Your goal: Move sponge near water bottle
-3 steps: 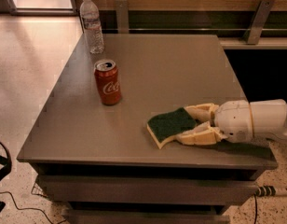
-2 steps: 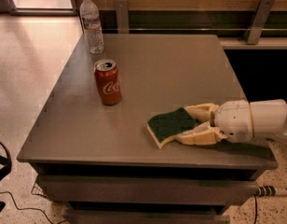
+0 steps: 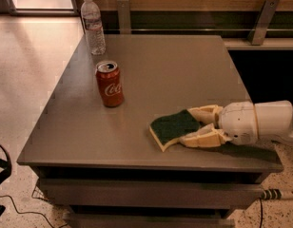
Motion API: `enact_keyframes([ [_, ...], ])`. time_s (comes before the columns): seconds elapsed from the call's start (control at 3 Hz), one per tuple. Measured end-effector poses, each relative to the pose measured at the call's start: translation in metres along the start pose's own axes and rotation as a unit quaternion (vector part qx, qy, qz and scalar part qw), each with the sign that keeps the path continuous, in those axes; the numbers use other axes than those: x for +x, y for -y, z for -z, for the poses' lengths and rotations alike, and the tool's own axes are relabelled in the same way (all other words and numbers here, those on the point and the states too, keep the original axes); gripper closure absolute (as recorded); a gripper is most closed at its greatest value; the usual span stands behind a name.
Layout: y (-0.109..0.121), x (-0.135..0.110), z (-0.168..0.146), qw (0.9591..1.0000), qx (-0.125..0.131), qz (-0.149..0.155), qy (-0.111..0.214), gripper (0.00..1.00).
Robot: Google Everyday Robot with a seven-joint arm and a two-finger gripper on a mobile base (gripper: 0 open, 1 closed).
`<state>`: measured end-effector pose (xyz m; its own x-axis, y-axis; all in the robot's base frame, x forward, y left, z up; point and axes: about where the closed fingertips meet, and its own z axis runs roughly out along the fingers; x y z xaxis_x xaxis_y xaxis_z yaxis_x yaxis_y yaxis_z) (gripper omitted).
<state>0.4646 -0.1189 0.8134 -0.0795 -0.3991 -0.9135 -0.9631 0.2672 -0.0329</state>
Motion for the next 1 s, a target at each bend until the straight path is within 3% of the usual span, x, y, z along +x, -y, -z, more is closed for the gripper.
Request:
enact_keyframes([
  [0.67, 0.002, -0.056, 0.049, 0.9972, 0.044, 0.029, -0.052, 1.0],
  [1.0, 0.013, -0.085, 0.076, 0.9949, 0.06, 0.029, -0.076, 1.0],
])
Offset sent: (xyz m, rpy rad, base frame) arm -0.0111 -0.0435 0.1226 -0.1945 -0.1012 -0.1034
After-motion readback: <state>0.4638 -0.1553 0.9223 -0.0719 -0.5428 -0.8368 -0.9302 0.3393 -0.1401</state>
